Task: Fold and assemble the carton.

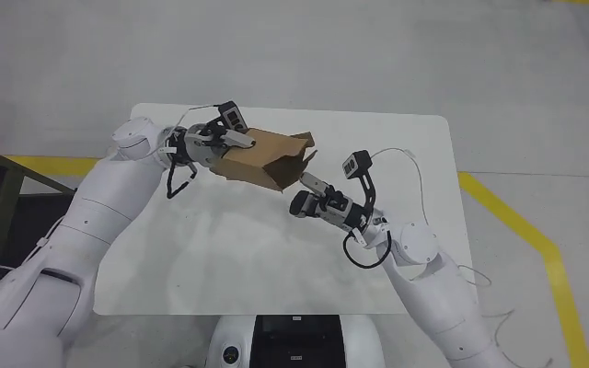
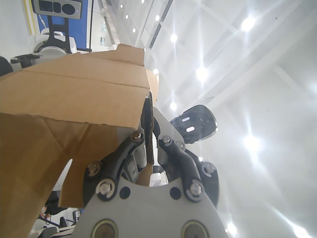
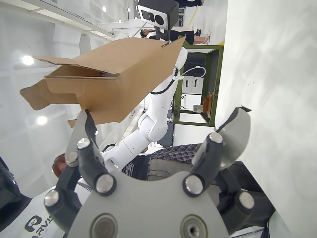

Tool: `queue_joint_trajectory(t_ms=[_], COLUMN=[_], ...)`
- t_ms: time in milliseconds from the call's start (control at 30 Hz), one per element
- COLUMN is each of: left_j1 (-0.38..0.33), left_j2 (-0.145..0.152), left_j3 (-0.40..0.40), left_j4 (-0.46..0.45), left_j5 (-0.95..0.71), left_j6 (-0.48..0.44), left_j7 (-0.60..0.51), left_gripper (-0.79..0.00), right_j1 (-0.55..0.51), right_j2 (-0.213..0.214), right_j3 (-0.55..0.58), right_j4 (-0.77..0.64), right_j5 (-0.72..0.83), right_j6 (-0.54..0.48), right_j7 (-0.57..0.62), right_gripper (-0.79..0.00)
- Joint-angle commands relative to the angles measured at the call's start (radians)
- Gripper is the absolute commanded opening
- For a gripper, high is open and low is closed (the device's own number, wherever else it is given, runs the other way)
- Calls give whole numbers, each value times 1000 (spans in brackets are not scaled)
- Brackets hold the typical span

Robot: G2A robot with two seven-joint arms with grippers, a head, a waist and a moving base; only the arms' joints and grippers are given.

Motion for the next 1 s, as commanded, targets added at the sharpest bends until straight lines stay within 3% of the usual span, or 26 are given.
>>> queue_joint_trajectory(t_ms=[0,967], left_j1=[-6,-50], left_j2=[-2,-17], left_j3=[7,58], left_j4=[3,40], left_j5=[-1,-21], left_j6=[-3,-18], left_j7=[0,0], left_gripper=[-785,-785], right_j1=[4,82], right_j2=[-1,-13], right_j3=[-4,-65], right_j4=[1,27], right_j5=[0,-48], right_j6=[1,26], right_j7=[-4,-17], right_gripper=[0,0])
